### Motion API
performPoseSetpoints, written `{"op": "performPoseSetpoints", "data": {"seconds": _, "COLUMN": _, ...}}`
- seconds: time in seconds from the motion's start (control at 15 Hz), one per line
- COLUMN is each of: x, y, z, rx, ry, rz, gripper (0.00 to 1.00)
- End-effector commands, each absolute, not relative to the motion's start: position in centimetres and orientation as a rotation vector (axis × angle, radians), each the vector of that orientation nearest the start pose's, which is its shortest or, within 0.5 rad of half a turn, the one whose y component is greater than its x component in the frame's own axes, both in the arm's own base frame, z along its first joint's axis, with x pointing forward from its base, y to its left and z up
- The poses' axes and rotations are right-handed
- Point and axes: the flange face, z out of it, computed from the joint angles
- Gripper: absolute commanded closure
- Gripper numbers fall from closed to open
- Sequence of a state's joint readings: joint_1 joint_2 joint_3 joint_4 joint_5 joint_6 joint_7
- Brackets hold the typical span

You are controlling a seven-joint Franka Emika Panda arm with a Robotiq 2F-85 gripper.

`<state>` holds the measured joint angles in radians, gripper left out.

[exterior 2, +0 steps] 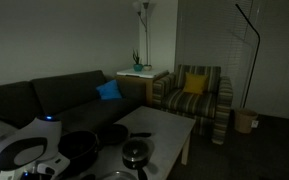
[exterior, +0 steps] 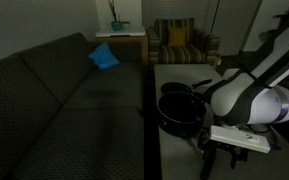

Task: Move the dishing spoon from the pot to the table, to the pot, then to the table

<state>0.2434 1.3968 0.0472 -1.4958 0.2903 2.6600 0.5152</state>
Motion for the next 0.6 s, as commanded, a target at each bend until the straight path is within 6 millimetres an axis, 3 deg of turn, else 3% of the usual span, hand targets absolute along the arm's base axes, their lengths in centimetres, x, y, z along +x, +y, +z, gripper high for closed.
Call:
{"op": "performPoseSetpoints", "data": {"seconds": 0.0, "x": 54.7, "y": 15.6, "z": -17.0, "rx": -2.97, "ry": 0.759, "rz": 0.416, "gripper": 0.0}}
{"op": "performPoseSetpoints", "data": {"seconds": 0.33, "x": 55.7, "y": 15.8, "z": -15.8, "rx": -2.968, "ry": 0.736, "rz": 0.371, "gripper": 0.0}}
{"op": "performPoseSetpoints", "data": {"seconds": 0.53, "x": 56.0, "y": 15.7, "z": -16.0, "rx": -2.965, "ry": 0.721, "rz": 0.367, "gripper": 0.0}}
